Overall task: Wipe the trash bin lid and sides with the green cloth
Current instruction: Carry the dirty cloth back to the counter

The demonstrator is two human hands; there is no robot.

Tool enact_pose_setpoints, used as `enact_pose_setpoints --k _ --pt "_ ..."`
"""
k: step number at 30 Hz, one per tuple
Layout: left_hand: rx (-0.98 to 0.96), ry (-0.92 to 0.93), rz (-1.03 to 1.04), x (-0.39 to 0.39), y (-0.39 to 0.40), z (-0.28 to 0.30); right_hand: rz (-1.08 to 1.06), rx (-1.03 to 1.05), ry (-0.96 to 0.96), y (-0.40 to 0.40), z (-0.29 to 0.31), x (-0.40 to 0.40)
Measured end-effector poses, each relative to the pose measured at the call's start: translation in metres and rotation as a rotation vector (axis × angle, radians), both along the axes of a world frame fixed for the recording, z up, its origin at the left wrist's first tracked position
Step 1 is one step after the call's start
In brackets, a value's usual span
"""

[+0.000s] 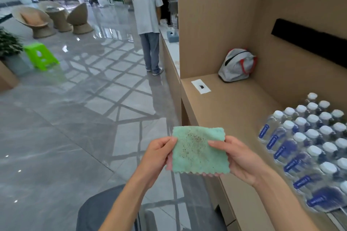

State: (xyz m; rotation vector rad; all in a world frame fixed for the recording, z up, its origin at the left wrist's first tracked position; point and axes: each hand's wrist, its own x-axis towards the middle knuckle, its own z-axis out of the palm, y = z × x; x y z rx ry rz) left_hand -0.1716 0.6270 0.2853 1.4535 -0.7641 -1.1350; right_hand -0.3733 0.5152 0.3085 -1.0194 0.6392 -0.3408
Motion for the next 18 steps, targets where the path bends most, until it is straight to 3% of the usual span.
enact_pose_setpoints --k 10,18 --pt "0.020 -0.113 -0.005 0.038 -0.088 -0.005 -0.196 -0.152 0.152 -0.072 -0.015 0.024" --pt "0.007 -0.080 -0.261 0.124 -0.217 -0.023 -0.418 -0.160 0.145 -0.170 -0.030 0.090"
